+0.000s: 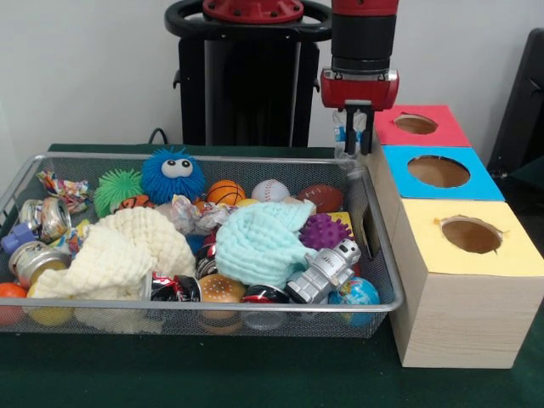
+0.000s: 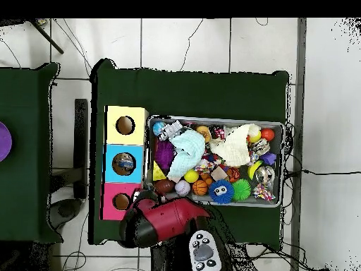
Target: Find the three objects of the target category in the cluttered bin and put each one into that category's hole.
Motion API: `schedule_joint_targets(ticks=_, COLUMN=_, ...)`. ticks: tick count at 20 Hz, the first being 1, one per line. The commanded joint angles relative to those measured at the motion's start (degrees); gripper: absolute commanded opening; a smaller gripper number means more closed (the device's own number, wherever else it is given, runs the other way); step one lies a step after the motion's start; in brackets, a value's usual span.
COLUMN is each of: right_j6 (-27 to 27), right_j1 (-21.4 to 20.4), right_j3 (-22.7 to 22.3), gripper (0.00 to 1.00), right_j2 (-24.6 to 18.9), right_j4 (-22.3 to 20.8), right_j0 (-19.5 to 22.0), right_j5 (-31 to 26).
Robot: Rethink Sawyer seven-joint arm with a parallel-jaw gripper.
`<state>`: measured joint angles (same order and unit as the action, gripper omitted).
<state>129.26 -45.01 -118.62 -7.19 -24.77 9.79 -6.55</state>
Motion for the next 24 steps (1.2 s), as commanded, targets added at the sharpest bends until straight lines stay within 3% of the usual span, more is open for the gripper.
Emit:
schedule_joint_targets(ticks=1, right_j6=-5.13, right_j1=-3.77, right_j3=-0.11, gripper=0.0, right_j2=-7.85, right_j4=-1.17, right_j0=3.38, right_j5=-8.34)
schedule_joint_targets(ticks=12, right_j6=-5.19, right_j1=-5.44, right_j3=-1.3, gripper=0.0, right_j2=-11.24, right_j4=-1.87, right_j0=6.35, right_j5=-9.58)
schedule_joint_targets(ticks=24, right_j6=-3.43, right_j1=-9.24, right_j3=-2.27, gripper=0.0, right_j2=-11.09, right_j4=-0.66, right_j0=3.95, right_j5=-11.94)
